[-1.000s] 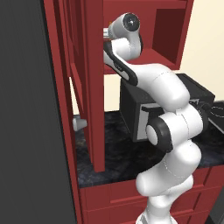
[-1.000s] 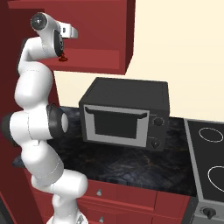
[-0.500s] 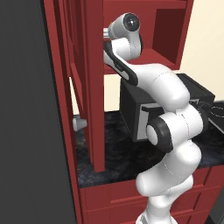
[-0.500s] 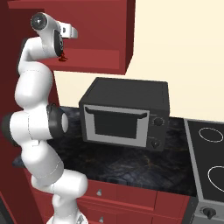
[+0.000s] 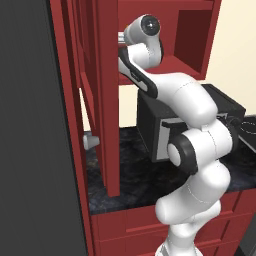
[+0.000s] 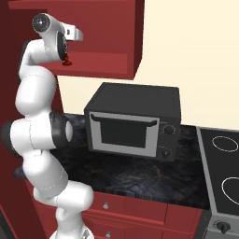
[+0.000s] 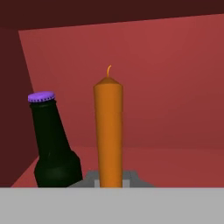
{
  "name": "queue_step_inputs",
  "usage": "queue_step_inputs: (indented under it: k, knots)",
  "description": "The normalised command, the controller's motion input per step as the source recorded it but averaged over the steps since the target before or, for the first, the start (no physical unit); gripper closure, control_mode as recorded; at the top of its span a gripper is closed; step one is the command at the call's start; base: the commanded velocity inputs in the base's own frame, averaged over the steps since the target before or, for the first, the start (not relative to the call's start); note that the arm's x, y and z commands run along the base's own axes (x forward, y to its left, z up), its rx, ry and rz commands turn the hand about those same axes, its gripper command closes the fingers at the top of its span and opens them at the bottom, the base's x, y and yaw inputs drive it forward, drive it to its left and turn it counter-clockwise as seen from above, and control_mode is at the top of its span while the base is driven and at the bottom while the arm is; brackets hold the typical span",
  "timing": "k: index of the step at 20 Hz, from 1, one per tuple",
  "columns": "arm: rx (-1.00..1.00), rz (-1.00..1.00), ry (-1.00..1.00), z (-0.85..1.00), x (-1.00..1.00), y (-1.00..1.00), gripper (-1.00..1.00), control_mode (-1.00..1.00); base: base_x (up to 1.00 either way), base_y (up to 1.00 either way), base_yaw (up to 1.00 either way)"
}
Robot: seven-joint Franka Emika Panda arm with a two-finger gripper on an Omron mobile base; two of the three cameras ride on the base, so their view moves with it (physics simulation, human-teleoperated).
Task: Get the candle and the beer from the cabinet and move them to the dining counter.
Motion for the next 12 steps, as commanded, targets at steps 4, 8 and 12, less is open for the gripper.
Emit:
queue_step_inputs:
  k: [4,8,12]
  knots:
    - [0.00,0.00,0.00,0.00,-0.28,0.00,1.00,-1.00,0.00,0.00,0.00]
    - [0.00,0.00,0.00,0.00,-0.41,0.00,1.00,-1.00,0.00,0.00,0.00]
    - [0.00,0.00,0.00,0.00,-0.59,0.00,1.00,-1.00,0.00,0.00,0.00]
